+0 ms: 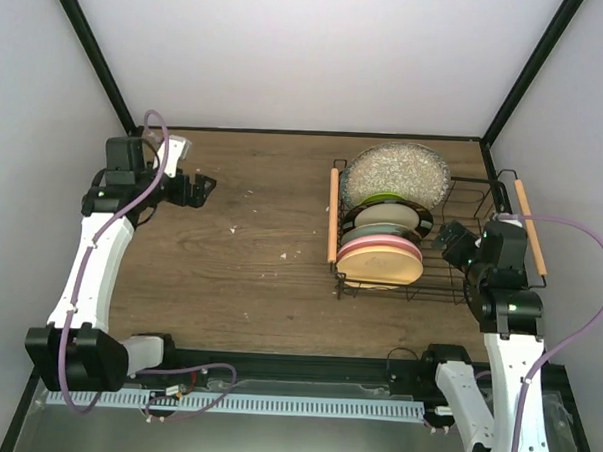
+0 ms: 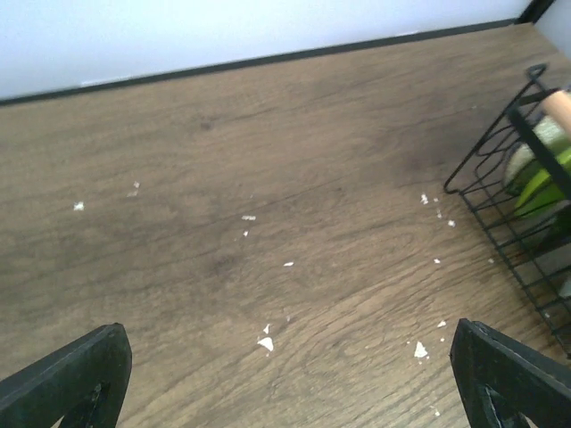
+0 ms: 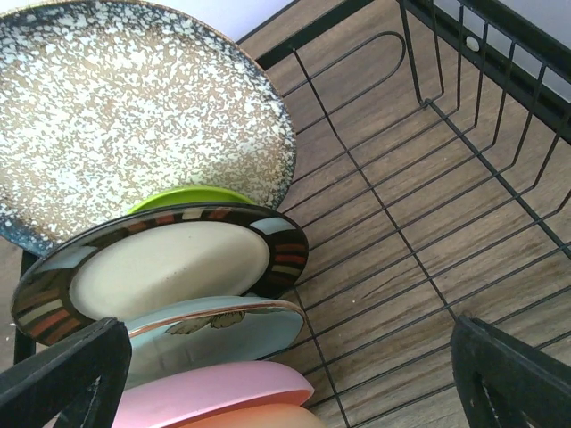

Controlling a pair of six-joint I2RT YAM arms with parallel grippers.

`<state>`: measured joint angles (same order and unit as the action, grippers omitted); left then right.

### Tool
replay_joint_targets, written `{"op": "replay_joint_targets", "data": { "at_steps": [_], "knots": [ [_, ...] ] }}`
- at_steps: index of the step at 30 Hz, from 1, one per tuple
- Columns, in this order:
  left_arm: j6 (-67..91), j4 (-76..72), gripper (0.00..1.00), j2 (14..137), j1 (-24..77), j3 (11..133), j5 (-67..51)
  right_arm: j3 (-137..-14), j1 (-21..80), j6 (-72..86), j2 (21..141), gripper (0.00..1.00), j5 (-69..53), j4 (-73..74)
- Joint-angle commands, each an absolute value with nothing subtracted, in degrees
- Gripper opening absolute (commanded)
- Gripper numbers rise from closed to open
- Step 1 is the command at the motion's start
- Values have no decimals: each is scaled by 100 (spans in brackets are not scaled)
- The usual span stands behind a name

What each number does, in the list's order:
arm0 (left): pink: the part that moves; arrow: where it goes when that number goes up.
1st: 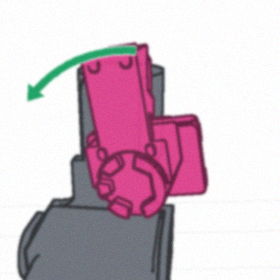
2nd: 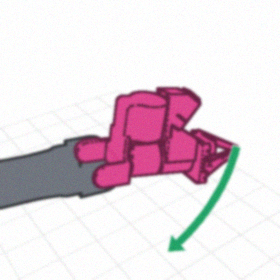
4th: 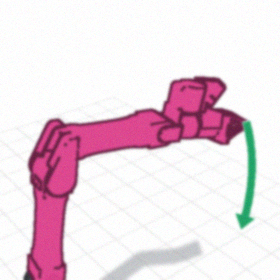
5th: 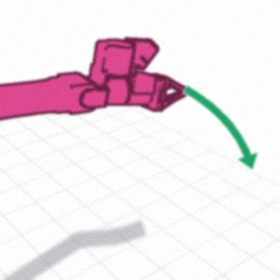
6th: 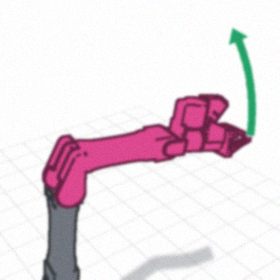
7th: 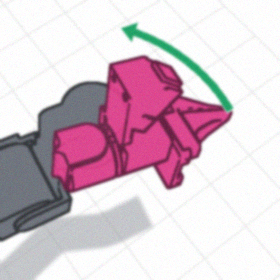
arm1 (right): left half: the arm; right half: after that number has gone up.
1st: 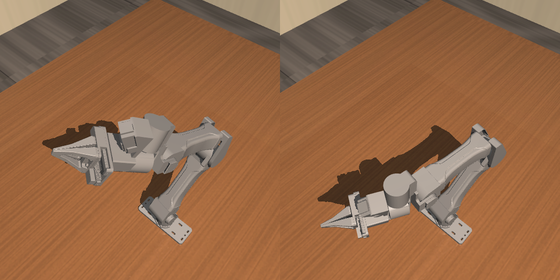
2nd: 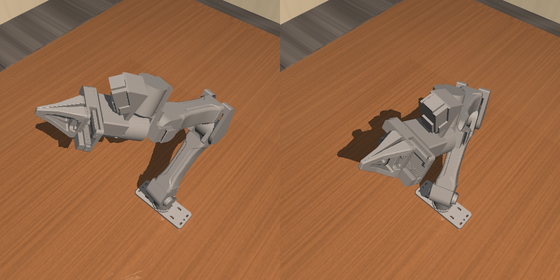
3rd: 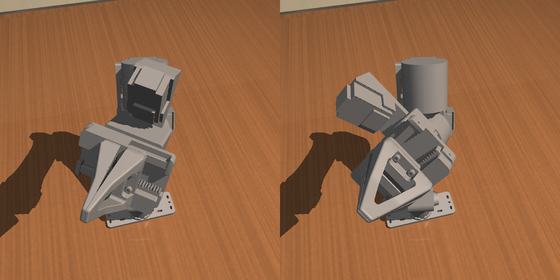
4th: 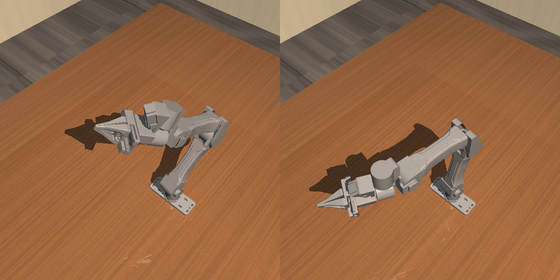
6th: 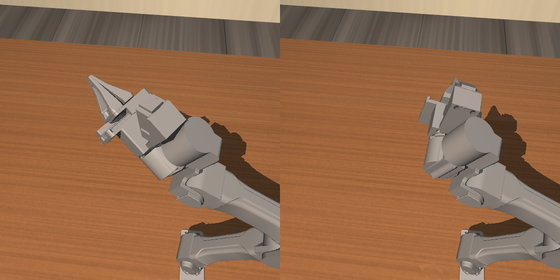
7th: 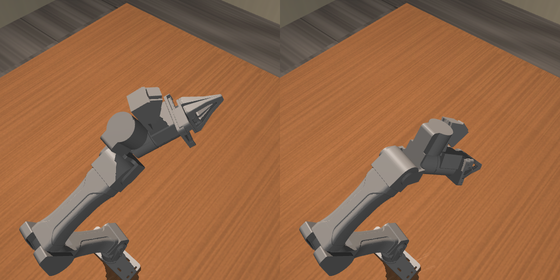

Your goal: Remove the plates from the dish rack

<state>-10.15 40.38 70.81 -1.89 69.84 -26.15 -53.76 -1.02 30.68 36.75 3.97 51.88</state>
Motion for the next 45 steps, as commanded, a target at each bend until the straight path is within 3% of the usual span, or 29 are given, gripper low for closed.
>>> {"op": "replay_joint_targets", "data": {
  "at_steps": [1,6,13,16,21,23,34,45],
  "knots": [
    [-1271,4012,100,6894,-10,7439,-3107,-5769,-40,3177,3796,100,491,5398],
    [-2120,4777,100,7287,1264,8528,-2931,-5953,-41,2661,3992,100,-365,4729],
    [-2867,5396,98,8242,3258,9824,-2193,-6882,-35,2728,4854,100,-664,4193],
    [-3066,5298,89,8431,4035,9835,-1816,-7010,-40,2677,4946,100,-691,4078],
    [-3235,4735,62,8635,5155,9500,-1118,-6960,-35,2701,4810,100,-697,4257],
    [-3262,4638,56,8821,5473,9534,-940,-6827,-36,2718,4677,100,-695,4279],
    [-3308,4025,34,9565,6379,9606,-273,-6547,-35,2757,4592,100,-708,4239],
    [-3292,3523,33,10021,6561,9567,52,-6454,-35,2669,4655,100,-619,4265]
  ]
}}
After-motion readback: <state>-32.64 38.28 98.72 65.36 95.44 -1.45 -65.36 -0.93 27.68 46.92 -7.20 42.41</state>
